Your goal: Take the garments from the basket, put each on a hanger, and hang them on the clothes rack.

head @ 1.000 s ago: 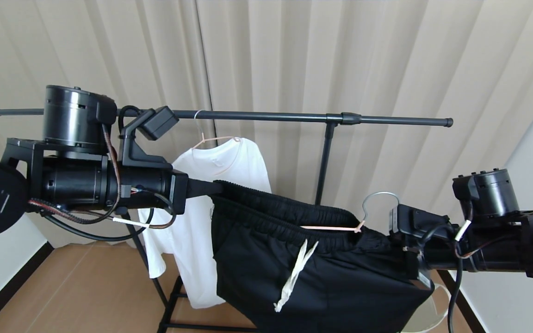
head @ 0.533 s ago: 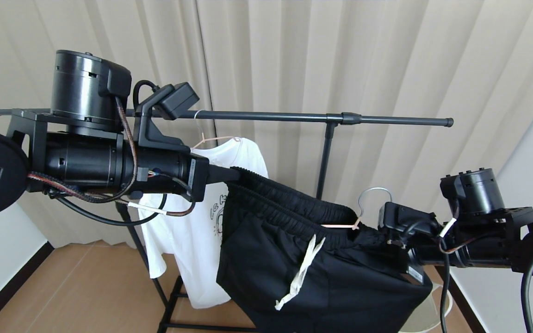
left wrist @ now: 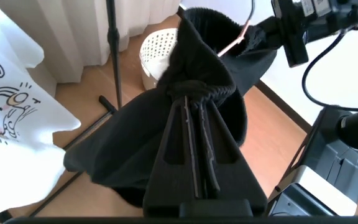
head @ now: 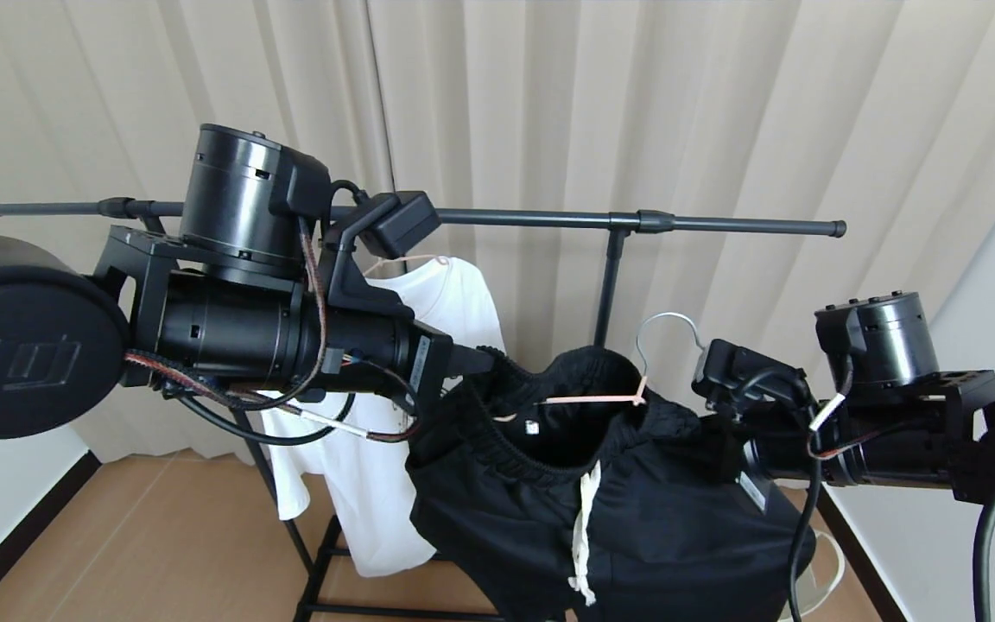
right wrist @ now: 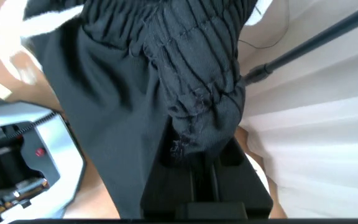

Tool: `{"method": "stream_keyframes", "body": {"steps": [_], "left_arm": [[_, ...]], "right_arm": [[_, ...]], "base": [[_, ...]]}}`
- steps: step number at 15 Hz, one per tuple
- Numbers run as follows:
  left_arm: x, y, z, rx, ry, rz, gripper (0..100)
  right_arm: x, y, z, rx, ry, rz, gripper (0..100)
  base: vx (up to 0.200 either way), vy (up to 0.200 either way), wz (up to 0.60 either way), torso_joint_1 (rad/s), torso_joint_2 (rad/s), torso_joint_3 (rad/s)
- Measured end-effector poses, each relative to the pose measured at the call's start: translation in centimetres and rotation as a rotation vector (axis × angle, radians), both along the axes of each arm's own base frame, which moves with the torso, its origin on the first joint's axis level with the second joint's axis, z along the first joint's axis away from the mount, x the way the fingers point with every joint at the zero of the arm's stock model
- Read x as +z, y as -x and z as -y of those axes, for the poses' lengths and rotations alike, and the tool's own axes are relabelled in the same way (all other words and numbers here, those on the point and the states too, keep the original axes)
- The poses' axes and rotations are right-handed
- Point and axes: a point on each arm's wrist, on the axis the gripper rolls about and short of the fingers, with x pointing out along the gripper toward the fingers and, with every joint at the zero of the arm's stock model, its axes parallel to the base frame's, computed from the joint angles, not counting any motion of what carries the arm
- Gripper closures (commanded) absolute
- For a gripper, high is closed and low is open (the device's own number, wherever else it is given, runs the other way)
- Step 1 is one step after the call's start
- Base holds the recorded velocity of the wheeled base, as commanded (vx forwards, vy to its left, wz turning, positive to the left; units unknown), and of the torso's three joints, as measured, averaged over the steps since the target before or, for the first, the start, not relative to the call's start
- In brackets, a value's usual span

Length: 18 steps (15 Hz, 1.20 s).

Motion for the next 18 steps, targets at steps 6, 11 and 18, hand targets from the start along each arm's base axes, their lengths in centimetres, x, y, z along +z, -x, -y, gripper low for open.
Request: {"method": "stream_keyframes", "body": {"steps": [6, 11, 18], "left_arm": [[-1.2, 0.9, 1.5, 0.043, -0.074, 0.003, 100], [-2.0, 1.8, 2.4, 0.097, -0.133, 0.014, 100], [-4.2, 2.9, 4.5, 0.088, -0.132, -0.104, 100]], "right_arm": [[1.3, 0.2, -0.3, -0.017, -0.071, 0.046, 100], [1.8, 0.2, -0.7, -0.019, -0.137, 0.107, 100], [1.5, 0.3, -0.8, 0.047, -0.238, 0.227, 100]], "base": [[0.000, 0.000, 0.00, 0.000, 0.00, 0.000], [0.000, 0.000, 0.00, 0.000, 0.00, 0.000], [0.000, 0.000, 0.00, 0.000, 0.00, 0.000]]}}
